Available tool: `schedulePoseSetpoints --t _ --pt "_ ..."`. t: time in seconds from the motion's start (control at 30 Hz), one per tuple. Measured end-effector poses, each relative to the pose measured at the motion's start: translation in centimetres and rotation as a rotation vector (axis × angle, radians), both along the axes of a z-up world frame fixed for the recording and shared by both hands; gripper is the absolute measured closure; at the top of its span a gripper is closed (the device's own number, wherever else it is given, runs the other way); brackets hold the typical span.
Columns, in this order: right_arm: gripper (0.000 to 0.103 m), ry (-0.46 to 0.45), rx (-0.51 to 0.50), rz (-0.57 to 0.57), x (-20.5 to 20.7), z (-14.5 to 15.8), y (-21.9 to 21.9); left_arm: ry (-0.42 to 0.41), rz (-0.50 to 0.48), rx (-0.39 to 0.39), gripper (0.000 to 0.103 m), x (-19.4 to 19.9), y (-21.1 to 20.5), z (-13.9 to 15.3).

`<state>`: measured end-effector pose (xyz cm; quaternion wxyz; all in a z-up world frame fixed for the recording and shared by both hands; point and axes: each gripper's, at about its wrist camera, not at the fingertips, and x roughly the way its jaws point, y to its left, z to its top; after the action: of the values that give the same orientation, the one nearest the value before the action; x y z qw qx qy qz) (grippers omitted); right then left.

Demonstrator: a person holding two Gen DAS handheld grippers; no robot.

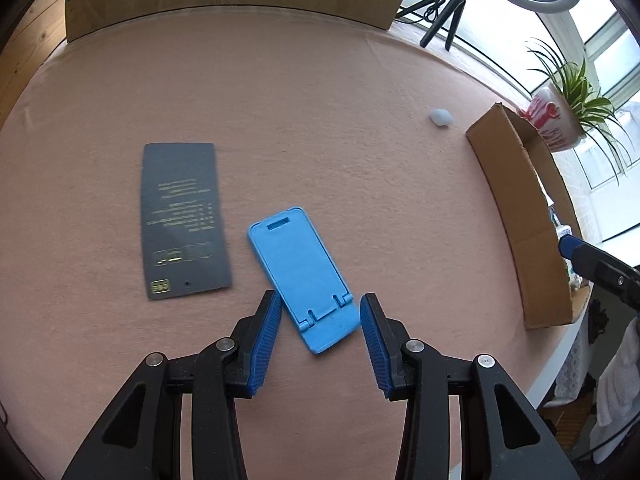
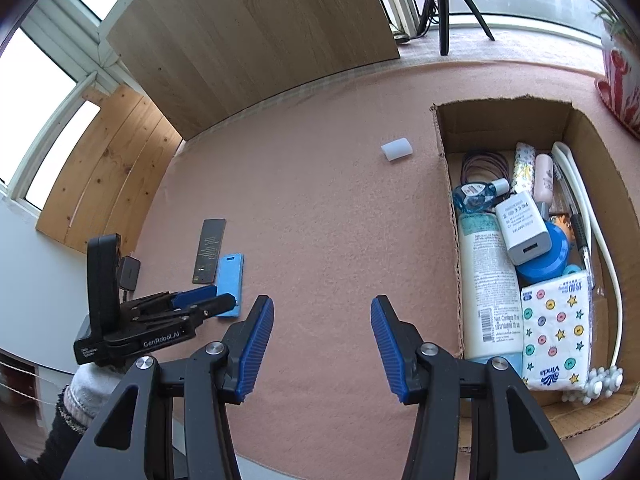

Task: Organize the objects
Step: 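Move the left tool to the blue phone stand while the right tool approaches the white cylinder, then grasp the white cylinder with the right tool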

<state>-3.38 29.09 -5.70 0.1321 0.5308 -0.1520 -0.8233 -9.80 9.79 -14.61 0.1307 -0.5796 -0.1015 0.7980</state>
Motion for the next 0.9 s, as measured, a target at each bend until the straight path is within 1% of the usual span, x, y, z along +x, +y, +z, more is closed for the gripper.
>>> schedulePoseSetpoints --t 0.07,0.2,0.27,0.33,0.43,0.5,0.6,0.7,0.83,0.9 --pt "0.056 0.009 0.03 0.013 0.0 0.1 -0.5 -0.004 -0.001 -0.004 0.059 -0.1 0.8 0.0" --pt "0.056 0.02 0.072 0.032 -0.3 0.1 -1.3 0.019 -0.023 -0.029 0.059 -0.1 2.1 0.4" --pt "0.056 0.023 0.097 0.048 -1.1 0.2 -1.6 0.03 -0.032 -0.028 0.058 -0.1 2.6 0.6" --pt "0.056 0.022 0.118 0.055 -2.3 0.4 -1.7 0.046 -0.035 -0.052 0.058 0.0 2.8 1.1" --pt "0.056 0.015 0.107 0.048 -4.3 0.6 -1.7 0.067 -0.037 -0.07 0.058 0.2 2.9 1.7" --pt "0.056 -0.002 0.102 0.018 -5.9 0.7 -1.4 0.077 -0.041 -0.069 0.058 0.3 2.9 2.0" --pt "0.056 -0.023 0.09 -0.01 -8.4 0.5 -1.2 0.095 -0.043 -0.096 0.058 0.6 2.5 2.3" --pt "0.056 -0.066 0.087 -0.016 -10.9 -0.2 -1.2 0.089 -0.031 -0.07 0.058 0.8 1.5 2.5" --pt "0.056 -0.104 0.142 -0.021 -14.4 -1.1 -1.4 0.08 0.001 -0.032 0.058 1.2 0.1 2.6" --pt "0.056 -0.118 0.171 -0.025 -15.6 -1.4 -1.3 0.086 0.01 -0.031 0.058 1.6 -0.6 2.9"
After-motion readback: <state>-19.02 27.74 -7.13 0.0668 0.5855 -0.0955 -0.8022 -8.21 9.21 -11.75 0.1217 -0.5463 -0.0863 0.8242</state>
